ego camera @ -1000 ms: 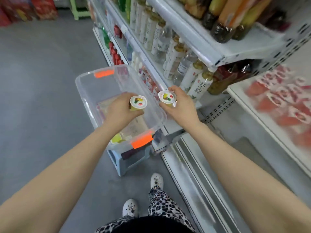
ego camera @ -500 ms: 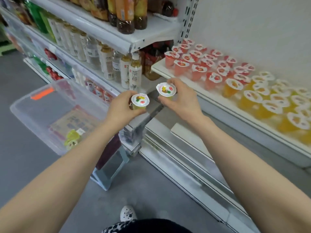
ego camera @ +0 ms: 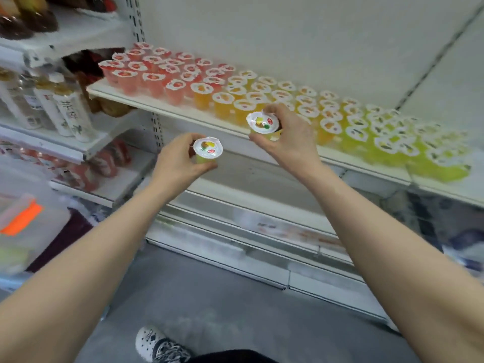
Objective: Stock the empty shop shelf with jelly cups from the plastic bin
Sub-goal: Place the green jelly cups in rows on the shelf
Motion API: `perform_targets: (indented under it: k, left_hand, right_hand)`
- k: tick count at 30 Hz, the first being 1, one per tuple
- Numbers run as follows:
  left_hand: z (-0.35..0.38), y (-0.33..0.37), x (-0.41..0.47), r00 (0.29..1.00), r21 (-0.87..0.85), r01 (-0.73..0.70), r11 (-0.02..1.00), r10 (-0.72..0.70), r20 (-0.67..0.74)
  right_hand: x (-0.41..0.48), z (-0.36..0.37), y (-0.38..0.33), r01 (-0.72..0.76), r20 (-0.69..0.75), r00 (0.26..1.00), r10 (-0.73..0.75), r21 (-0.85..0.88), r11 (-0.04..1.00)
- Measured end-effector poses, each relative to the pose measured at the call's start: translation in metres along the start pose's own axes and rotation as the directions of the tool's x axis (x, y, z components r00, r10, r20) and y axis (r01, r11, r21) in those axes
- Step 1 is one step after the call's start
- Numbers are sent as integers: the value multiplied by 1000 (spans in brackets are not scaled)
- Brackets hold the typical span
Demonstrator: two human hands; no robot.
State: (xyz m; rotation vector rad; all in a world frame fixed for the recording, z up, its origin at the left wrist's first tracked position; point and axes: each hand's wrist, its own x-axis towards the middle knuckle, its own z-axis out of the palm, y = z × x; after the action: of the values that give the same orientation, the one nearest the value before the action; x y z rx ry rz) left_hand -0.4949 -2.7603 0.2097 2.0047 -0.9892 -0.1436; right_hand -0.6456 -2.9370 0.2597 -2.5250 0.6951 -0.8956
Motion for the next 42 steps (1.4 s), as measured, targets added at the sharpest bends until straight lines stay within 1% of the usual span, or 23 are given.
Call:
perform_targets:
  k: [6, 9, 13, 19, 25, 31, 36, 39, 42]
  left_hand:
    - [81, 92, -23, 985, -97, -104, 990, 115, 127]
    - [119, 139, -35, 965, -148, -149, 978, 177, 195]
    - [165, 196, -47, 937, -209, -209, 955, 257, 238]
    - [223, 258, -37, 893, -257, -287, 923, 355, 278]
    - [276, 305, -4, 853, -305, -337, 891, 426, 302]
    - [308, 338, 40, 853, -321, -339, 884, 433, 293]
    - [329, 359, 80, 856, -321, -353, 879, 442, 269]
    - [343, 366, 92, 871, -303, -345, 888, 423, 251]
    - [354, 375, 96, 884, -278, -330, 902, 399, 245]
  right_hand:
    - [-66, -99, 64, -149, -136, 980, 145, -24, 988]
    - [-100, -147, 94, -240, -198, 954, 226, -50, 969]
    - [-135, -201, 131, -355, -263, 908, 327, -65, 933]
    - [-167, -254, 186, -458, -346, 846, 406, -83, 885]
    - [-166, -293, 245, -547, -397, 792, 463, -126, 827]
    - [-134, -314, 301, -606, -395, 760, 516, -145, 782]
    - [-104, -317, 343, -643, -368, 741, 561, -147, 752]
    - [-93, -315, 363, -639, -318, 754, 575, -150, 754]
    - [-84, -314, 382, -607, -247, 788, 563, -166, 777]
